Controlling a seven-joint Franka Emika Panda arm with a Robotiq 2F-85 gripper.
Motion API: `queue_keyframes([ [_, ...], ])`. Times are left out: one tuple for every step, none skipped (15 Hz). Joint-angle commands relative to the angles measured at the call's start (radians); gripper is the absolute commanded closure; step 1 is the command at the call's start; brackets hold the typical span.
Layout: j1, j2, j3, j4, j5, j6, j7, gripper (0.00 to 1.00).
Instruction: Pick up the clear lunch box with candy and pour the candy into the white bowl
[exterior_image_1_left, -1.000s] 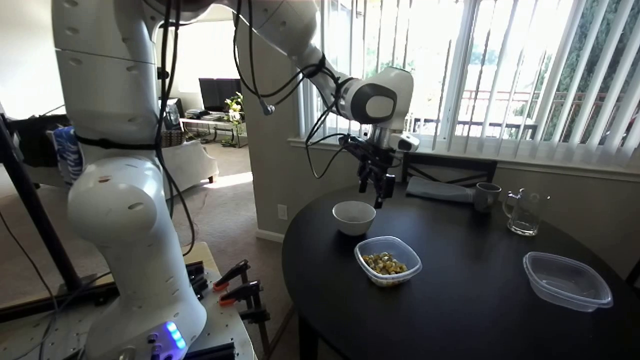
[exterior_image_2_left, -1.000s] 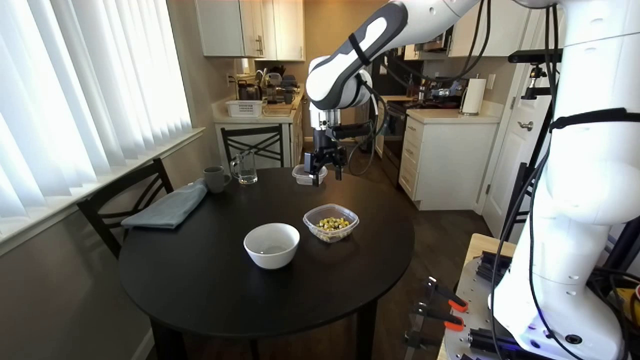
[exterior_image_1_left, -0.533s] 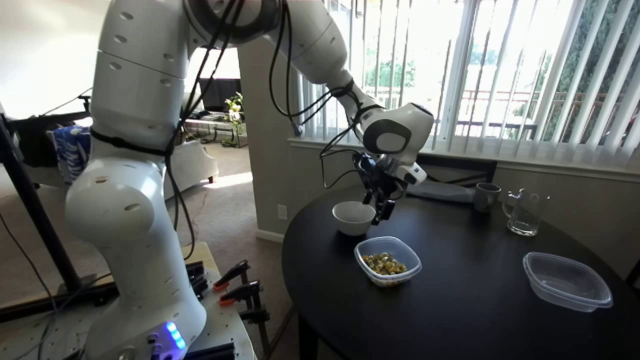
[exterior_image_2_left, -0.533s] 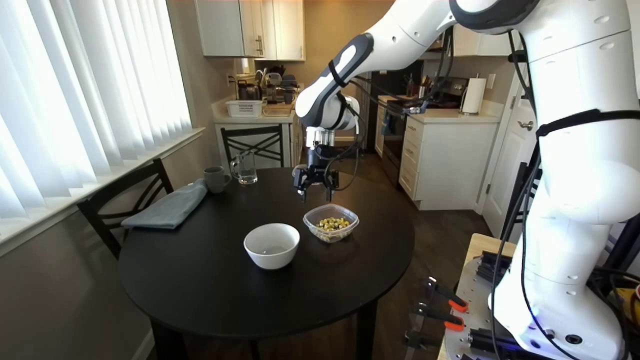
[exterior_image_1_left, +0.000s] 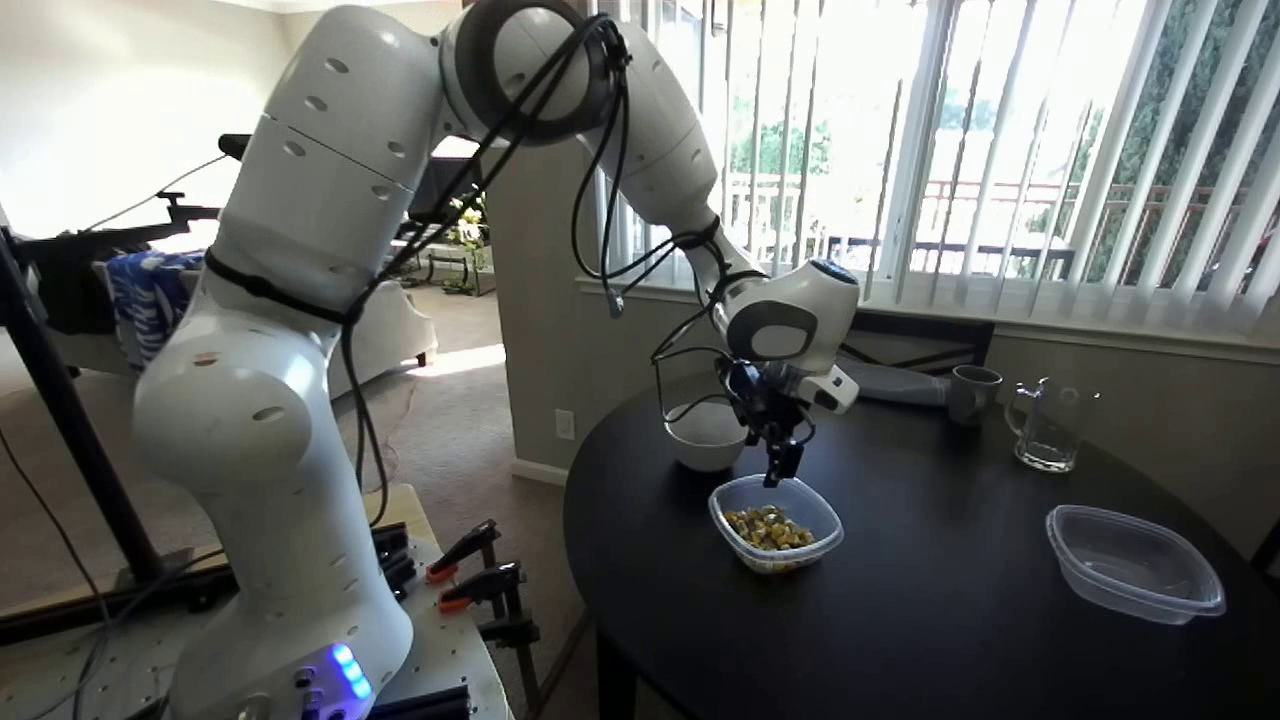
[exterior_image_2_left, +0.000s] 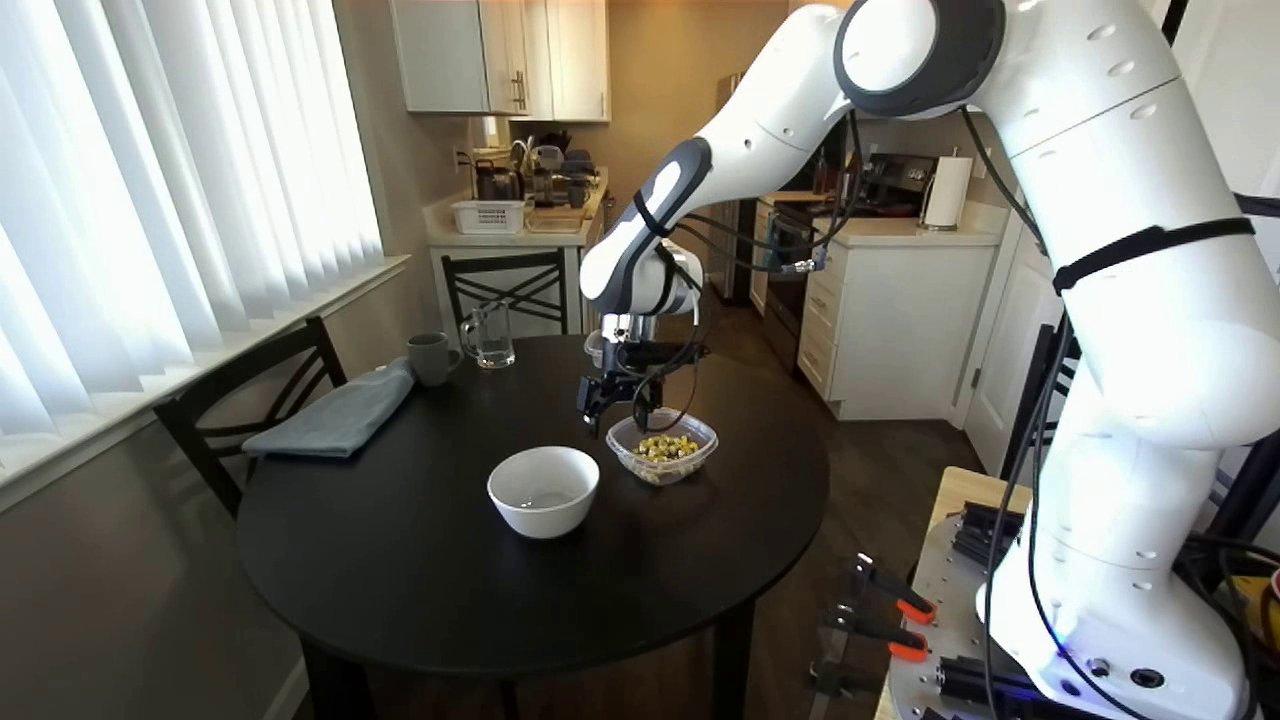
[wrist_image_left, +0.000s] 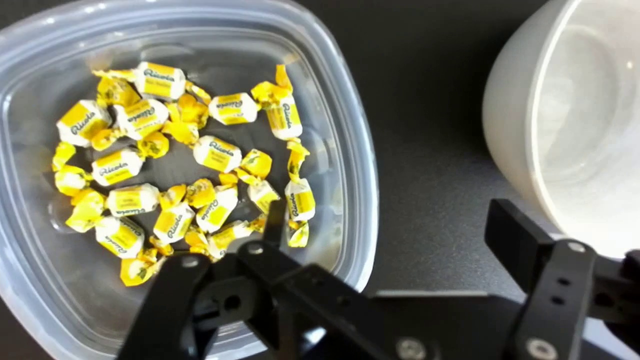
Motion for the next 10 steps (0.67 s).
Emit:
queue_keyframes([
  [0.004,0.055,0.002,0.021,-0.03,0.076,0.006,0.0],
  [0.004,0.063,0.003,0.022,-0.034,0.089,0.008,0.0],
  [0.005,0.072,0.004,0.022,-0.035,0.107,0.012,0.0],
  [0.006,0.076,0.005,0.019,-0.036,0.118,0.012,0.0],
  [0.01,0.082,0.003,0.018,-0.044,0.128,0.013,0.25],
  [0.015,0.088,0.001,0.019,-0.053,0.134,0.016,0.26],
  [0.021,0.094,-0.003,0.019,-0.064,0.139,0.022,0.33],
  [0.024,0.098,-0.003,0.017,-0.073,0.144,0.025,0.4],
  [0.027,0.1,-0.004,0.014,-0.08,0.151,0.028,0.46],
  [0.029,0.101,-0.004,0.011,-0.085,0.158,0.029,0.53],
])
